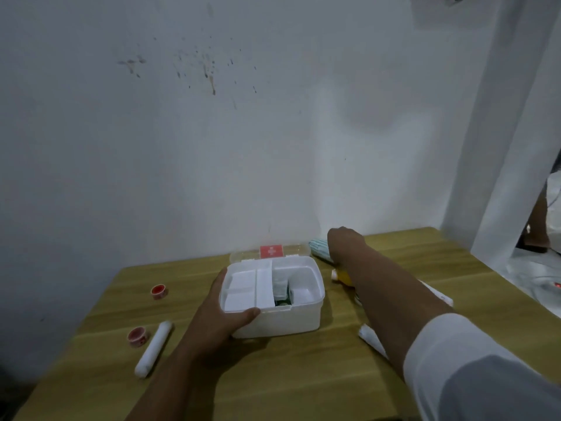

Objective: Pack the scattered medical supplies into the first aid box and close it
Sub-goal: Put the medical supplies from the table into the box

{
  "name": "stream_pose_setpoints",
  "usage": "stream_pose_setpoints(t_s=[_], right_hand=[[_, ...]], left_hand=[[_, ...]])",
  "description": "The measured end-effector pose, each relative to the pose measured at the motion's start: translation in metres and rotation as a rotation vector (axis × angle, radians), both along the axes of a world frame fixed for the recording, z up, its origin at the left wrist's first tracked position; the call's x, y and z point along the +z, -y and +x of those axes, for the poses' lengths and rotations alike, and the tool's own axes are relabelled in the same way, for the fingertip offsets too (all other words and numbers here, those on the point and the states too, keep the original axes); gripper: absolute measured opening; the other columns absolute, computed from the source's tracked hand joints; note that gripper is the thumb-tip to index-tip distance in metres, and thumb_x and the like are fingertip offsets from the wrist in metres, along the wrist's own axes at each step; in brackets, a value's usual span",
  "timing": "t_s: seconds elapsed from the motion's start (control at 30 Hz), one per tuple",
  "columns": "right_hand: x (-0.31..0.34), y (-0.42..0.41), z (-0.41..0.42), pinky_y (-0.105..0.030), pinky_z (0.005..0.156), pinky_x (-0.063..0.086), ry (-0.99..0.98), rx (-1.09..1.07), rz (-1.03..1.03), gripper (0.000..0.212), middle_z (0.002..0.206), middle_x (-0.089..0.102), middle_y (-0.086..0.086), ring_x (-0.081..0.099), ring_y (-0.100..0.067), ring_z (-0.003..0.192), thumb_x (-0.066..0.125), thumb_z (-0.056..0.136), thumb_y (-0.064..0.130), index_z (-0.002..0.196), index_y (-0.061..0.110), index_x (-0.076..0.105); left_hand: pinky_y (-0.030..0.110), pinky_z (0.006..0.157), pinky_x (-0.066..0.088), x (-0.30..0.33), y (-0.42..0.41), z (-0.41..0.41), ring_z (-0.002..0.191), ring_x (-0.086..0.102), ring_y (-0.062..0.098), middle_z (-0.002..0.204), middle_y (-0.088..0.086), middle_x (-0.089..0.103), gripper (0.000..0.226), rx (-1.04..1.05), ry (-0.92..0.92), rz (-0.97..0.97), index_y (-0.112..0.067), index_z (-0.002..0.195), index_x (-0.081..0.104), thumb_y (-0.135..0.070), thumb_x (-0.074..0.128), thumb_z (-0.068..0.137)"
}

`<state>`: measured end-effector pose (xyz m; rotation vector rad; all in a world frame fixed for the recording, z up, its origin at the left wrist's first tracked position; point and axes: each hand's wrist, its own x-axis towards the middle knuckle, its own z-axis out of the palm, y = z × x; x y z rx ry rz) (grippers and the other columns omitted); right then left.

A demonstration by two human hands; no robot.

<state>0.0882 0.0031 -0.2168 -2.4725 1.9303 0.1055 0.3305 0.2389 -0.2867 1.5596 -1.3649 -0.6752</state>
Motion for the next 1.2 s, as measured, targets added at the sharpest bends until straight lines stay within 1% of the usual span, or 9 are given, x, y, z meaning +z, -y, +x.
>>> stream_pose_setpoints(t_s=[0.23,0.3,0.4,0.5,0.6,0.7,0.97,1.07,1.2], right_hand=[[0.083,-0.022,-0.019,-0.035,0.072,0.050,0.062,0.053,-0.178,0.036,0.104,0.068,-0.010,0.068,-0.030,0.094,0.072,0.083,0.015,0.116,0.009,0.063],[0.110,-0.037,-0.024,-0.033,0.065,0.052,0.104,0.095,-0.130,0.040,0.092,0.066,-0.007,0.067,-0.026,0.083,0.080,0.074,0.015,0.112,0.009,0.069],[0.134,-0.071,-0.026,-0.034,0.063,0.062,0.148,0.214,0.041,0.044,0.103,0.070,-0.006,0.069,-0.022,0.086,0.087,0.072,0.014,0.114,0.016,0.074],[0.137,-0.108,-0.020,-0.028,0.055,0.058,0.013,0.336,0.133,0.050,0.109,0.072,-0.005,0.070,-0.021,0.089,0.089,0.072,0.011,0.118,0.019,0.075],[0.117,-0.125,-0.003,-0.034,0.074,0.061,-0.176,0.417,0.073,0.049,0.109,0.075,-0.004,0.070,-0.024,0.095,0.089,0.069,0.013,0.116,0.015,0.077],[0.089,-0.128,0.014,-0.041,0.090,0.060,-0.176,0.446,0.075,0.051,0.111,0.074,-0.006,0.069,-0.027,0.098,0.089,0.070,0.012,0.118,0.011,0.074],[0.034,-0.117,0.033,-0.032,0.080,0.062,0.131,0.392,0.243,0.025,0.097,0.079,-0.007,0.075,-0.019,0.086,0.084,0.077,0.011,0.101,0.005,0.078],[0.030,-0.115,0.035,-0.036,0.082,0.064,0.208,0.348,0.268,0.020,0.086,0.081,-0.008,0.078,-0.018,0.078,0.084,0.077,0.010,0.094,0.001,0.078],[0.032,-0.120,0.038,-0.041,0.086,0.064,0.282,0.353,0.326,0.020,0.096,0.080,-0.011,0.080,-0.021,0.082,0.081,0.082,0.004,0.101,-0.002,0.078]], left_hand=[[0.031,0.096,0.048,0.001,0.000,-0.001,0.129,0.050,0.007,0.144,-0.027,0.047,0.109,0.027,-0.002,0.016,-0.050,0.157,0.026,-0.053,0.091,0.069],[0.036,0.100,0.049,0.001,0.000,-0.001,0.133,0.049,0.012,0.149,-0.022,0.046,0.115,0.025,-0.009,0.026,-0.048,0.159,0.025,-0.057,0.091,0.066],[0.038,0.101,0.050,0.003,-0.002,-0.001,0.135,0.048,0.015,0.154,-0.017,0.044,0.124,0.031,-0.014,0.046,-0.047,0.160,0.022,-0.067,0.090,0.059],[0.040,0.105,0.048,0.002,-0.002,-0.003,0.136,0.048,0.016,0.155,-0.017,0.044,0.128,0.048,-0.021,0.037,-0.045,0.161,0.022,-0.072,0.089,0.054],[0.040,0.104,0.048,0.002,-0.002,-0.007,0.137,0.047,0.017,0.156,-0.015,0.044,0.126,0.051,-0.023,0.026,-0.045,0.160,0.024,-0.071,0.089,0.055],[0.032,0.092,0.048,0.004,-0.002,-0.011,0.131,0.046,0.015,0.157,-0.012,0.042,0.116,0.049,0.003,0.019,-0.041,0.161,0.023,-0.057,0.090,0.068],[0.018,0.079,0.044,0.004,-0.001,-0.014,0.128,0.045,0.013,0.142,-0.019,0.043,0.110,0.034,-0.008,0.019,-0.040,0.160,0.023,-0.049,0.088,0.071],[0.025,0.085,0.046,0.004,-0.001,-0.012,0.127,0.044,0.012,0.150,-0.017,0.042,0.116,0.046,0.006,0.033,-0.042,0.160,0.021,-0.057,0.088,0.067],[0.029,0.088,0.047,0.002,0.000,-0.009,0.128,0.043,0.012,0.159,-0.010,0.039,0.128,0.037,0.027,0.052,-0.043,0.161,0.020,-0.074,0.084,0.055]])
